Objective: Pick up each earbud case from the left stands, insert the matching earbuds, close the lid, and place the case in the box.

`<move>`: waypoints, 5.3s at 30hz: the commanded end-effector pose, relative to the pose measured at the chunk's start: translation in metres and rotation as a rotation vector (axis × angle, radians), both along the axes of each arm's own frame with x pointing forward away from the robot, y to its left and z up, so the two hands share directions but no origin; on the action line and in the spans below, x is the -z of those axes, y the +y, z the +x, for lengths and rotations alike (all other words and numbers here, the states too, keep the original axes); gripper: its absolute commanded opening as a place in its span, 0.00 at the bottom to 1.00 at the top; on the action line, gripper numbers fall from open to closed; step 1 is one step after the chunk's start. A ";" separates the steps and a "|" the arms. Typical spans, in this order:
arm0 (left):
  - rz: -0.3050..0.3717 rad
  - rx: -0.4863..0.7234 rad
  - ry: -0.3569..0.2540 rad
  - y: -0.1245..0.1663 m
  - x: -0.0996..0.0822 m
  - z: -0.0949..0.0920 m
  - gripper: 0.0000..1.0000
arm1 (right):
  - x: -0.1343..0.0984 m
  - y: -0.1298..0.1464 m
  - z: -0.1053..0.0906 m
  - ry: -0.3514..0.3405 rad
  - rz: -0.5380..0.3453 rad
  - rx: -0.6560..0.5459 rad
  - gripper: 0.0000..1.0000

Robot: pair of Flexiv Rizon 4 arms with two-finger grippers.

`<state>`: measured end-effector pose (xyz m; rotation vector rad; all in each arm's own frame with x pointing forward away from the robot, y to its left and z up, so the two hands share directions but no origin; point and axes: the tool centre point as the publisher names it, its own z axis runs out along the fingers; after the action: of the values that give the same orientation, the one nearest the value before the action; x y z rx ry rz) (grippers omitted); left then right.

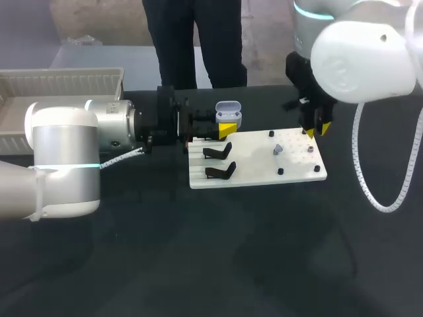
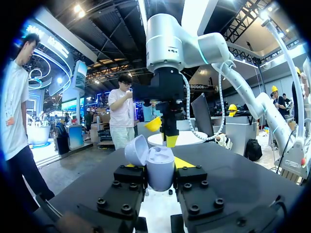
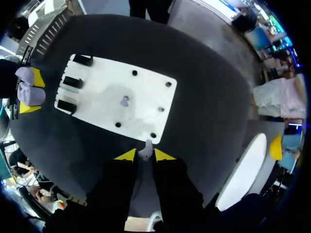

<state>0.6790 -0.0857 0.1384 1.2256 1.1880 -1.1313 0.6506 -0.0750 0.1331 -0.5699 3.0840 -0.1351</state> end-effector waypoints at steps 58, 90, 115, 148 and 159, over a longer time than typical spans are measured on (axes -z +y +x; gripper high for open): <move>-0.005 -0.006 -0.005 0.000 0.001 -0.001 0.00 | -0.064 0.094 -0.040 -0.037 0.156 0.963 0.00; -0.005 -0.006 -0.005 0.000 0.001 -0.001 0.00 | -0.074 0.165 0.011 0.011 0.175 0.825 0.00; -0.005 -0.006 -0.005 0.000 0.001 -0.001 0.00 | -0.060 0.167 0.015 0.025 0.169 0.829 0.00; -0.005 -0.006 -0.005 0.000 0.001 -0.001 0.00 | -0.049 0.165 0.021 0.033 0.150 0.841 0.00; -0.005 -0.006 -0.005 0.000 0.001 -0.001 0.00 | -0.043 0.163 0.021 0.033 0.138 0.834 0.00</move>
<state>0.6788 -0.0860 0.1382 1.2258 1.1879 -1.1320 0.6692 0.0873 0.1770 0.7372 3.0903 0.0994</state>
